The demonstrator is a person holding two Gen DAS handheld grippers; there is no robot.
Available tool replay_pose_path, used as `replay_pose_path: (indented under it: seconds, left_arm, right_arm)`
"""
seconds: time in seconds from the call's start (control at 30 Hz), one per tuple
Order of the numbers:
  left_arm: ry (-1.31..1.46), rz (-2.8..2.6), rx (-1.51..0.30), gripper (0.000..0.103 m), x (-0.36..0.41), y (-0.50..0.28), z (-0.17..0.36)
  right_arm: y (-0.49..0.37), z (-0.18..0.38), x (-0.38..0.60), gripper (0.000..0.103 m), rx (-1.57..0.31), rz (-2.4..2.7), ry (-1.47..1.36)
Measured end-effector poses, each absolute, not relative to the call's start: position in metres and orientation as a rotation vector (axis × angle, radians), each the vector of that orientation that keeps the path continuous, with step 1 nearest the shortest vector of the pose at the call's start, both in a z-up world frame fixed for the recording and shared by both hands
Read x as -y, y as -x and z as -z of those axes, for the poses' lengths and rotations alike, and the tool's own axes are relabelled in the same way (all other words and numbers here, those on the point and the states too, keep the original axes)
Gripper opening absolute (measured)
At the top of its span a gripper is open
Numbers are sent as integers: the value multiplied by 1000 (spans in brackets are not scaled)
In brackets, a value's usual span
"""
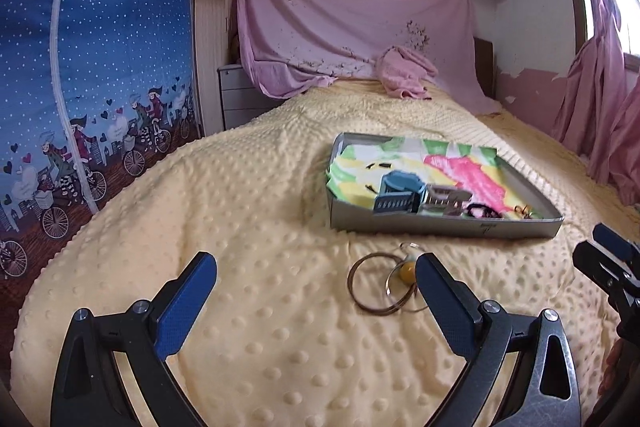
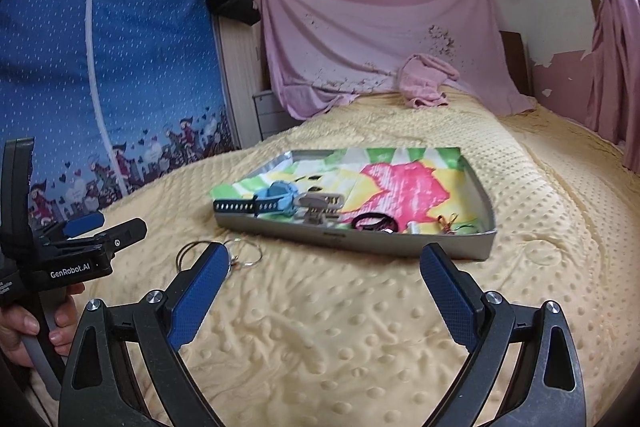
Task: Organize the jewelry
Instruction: 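Grasp the brown cord with the left tool while the right tool grasps the bead keyring's silver ring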
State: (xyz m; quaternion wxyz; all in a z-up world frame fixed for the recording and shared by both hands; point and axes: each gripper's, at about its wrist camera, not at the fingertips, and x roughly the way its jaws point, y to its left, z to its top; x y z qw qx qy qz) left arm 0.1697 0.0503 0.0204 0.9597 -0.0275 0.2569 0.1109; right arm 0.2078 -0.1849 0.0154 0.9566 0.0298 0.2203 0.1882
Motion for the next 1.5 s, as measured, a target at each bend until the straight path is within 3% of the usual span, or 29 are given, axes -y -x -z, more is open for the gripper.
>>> replay_pose_path:
  seconds: [0.7, 0.9, 1.03, 1.1, 1.2, 1.5]
  left_arm:
    - [82, -224, -596, 100, -62, -190, 2]
    - [110, -191, -595, 78, -69, -195, 9]
    - [162, -162, -611, 63, -76, -199, 17]
    - [186, -143, -621, 55, -79, -202, 20]
    - [216, -113, -628, 46, -80, -204, 24]
    - [257, -28, -649, 29, -76, -210, 33]
  right_arm:
    - [-245, 13, 139, 93, -615, -526, 25]
    - [-252, 12, 130, 71, -614, -569, 50]
    - [-257, 15, 127, 67, -624, -599, 49]
    - [-261, 17, 124, 54, -635, -620, 51]
    - [-267, 21, 118, 44, -659, -646, 55]
    - [-275, 29, 102, 35, -696, -729, 61]
